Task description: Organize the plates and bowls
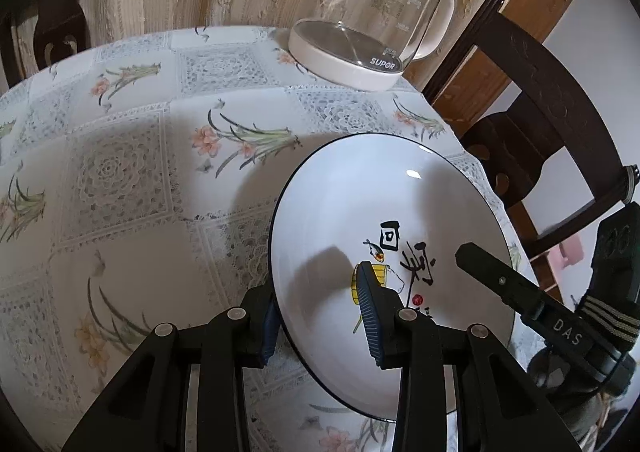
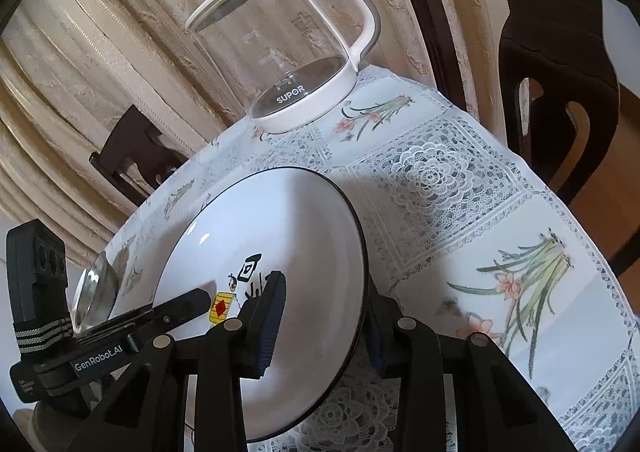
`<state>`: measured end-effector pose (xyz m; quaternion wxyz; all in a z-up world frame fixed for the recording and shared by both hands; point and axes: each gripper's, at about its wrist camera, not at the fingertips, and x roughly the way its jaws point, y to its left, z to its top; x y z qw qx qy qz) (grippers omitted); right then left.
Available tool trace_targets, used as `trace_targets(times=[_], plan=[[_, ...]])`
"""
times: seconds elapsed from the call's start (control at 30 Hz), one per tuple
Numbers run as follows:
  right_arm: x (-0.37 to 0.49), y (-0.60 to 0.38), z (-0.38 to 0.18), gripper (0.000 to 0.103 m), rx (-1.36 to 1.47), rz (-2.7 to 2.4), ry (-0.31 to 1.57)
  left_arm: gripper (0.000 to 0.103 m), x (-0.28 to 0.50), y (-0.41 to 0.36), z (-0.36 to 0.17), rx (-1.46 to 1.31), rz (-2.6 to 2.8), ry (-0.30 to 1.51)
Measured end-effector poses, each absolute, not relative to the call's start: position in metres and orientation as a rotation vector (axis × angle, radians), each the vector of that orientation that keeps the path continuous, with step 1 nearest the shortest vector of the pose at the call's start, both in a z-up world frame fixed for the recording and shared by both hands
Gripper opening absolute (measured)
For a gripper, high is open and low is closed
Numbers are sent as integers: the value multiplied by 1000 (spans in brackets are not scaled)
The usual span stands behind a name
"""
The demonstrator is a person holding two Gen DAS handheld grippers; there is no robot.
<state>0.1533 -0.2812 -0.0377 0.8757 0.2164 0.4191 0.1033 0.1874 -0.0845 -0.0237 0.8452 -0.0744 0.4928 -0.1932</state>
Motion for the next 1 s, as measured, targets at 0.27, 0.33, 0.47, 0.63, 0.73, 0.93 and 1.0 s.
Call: trace_targets(times=[0.27,0.33,0.47,0.63,0.73,0.93,1.0], plan=[[146,-279,-31,36,454,248,849,34,175,-82,-19,-144,-386,1032],[143,-276,-26,36,447,274,830,34,170,-79,-15,-143,-377,1024],[134,-266,-16,36,441,356,800,34,156,-66,0,-165,-350,993],[118,-250,-8,36,496,485,782,34,132,-43,19,-180,-296,979],[105,-234,-7,36,543,540,803,34,111,-22,29,-207,-274,967],[76,-193,-1,36,526,606,831,34,67,22,37,-233,-218,940],[70,-182,0,36,521,628,839,34,52,40,37,-254,-198,934]])
